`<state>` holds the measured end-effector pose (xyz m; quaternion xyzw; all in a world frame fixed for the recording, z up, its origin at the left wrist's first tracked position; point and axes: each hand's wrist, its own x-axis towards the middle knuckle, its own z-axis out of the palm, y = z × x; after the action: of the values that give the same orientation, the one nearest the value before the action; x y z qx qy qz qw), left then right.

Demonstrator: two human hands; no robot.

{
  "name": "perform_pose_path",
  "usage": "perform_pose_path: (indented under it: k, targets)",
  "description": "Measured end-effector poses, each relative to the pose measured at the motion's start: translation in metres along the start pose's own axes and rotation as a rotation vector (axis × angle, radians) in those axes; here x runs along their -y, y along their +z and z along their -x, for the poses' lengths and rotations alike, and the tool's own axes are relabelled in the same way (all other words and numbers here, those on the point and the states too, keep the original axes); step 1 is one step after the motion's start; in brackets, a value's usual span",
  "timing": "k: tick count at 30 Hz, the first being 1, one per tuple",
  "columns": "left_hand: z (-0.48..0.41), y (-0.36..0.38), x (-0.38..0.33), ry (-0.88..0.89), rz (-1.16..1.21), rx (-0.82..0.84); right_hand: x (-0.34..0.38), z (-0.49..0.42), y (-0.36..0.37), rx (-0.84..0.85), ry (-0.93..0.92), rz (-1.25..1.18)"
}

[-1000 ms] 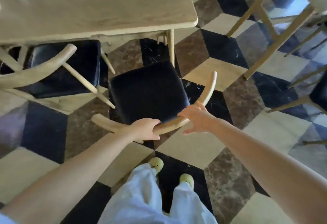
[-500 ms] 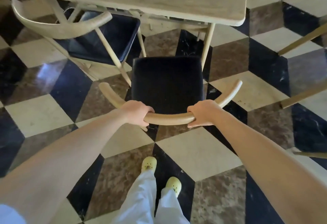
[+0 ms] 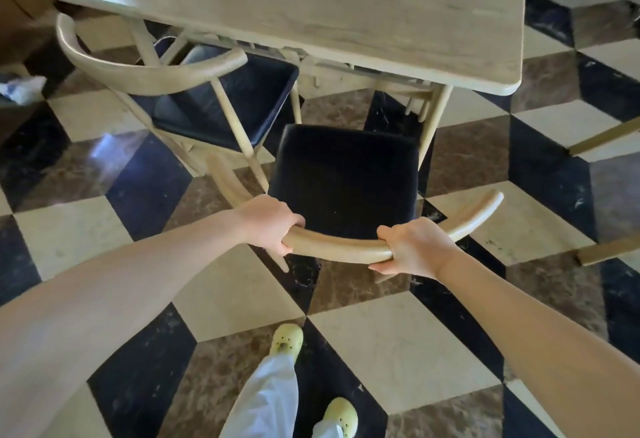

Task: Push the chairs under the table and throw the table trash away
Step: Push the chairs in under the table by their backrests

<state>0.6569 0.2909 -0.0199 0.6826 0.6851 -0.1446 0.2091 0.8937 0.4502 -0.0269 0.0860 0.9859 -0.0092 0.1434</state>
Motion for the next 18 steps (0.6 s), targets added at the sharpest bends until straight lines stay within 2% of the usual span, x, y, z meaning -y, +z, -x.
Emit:
perform_pose_path:
  k: [9, 18]
  targets:
    - [-0.030, -0.025, 0.056, 0.081, -0.018, -0.037, -0.014, -0.049, -0.014, -0.016, 0.087, 0.032]
    - [-0.058, -0.045, 0.094, 0.087, -0.044, -0.052, -0.026, -0.087, -0.024, 0.022, 0.144, 0.054]
